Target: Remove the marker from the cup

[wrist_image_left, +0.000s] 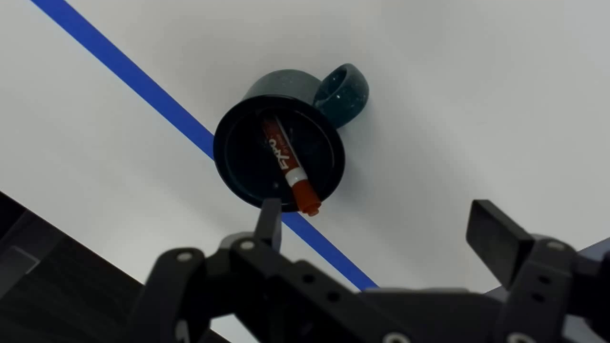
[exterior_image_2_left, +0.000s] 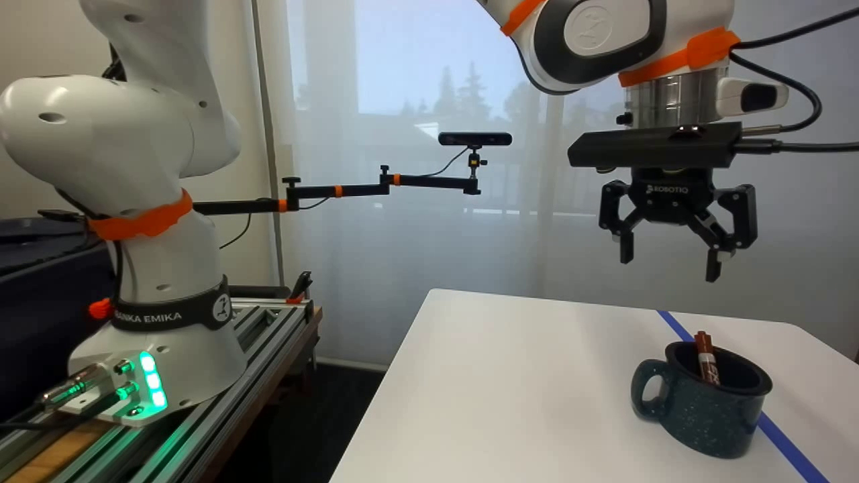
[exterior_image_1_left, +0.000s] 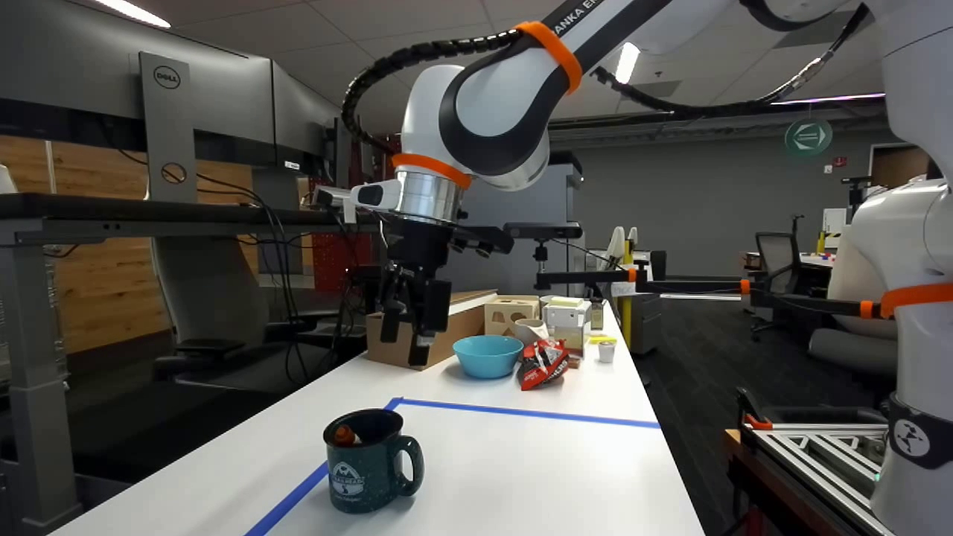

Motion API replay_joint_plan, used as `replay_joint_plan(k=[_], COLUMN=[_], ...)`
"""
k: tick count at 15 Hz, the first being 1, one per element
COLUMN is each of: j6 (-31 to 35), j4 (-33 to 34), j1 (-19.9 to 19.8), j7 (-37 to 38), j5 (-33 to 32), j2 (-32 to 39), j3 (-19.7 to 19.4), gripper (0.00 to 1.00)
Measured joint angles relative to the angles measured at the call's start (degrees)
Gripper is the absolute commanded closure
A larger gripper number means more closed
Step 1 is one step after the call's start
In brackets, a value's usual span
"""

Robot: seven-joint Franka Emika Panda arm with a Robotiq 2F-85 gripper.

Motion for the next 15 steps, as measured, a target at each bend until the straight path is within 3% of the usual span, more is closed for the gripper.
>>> replay_joint_plan(k=[6,15], j6=[0.0,-0.04], j4=[0.24,4.76], j1=[-2.81,-6.23], j7=[-15.59,-36.12], j5=[1.5,11.26], j2=[0.01,6.37], j3=[0.1,1.07], gripper=[0.0,0.0])
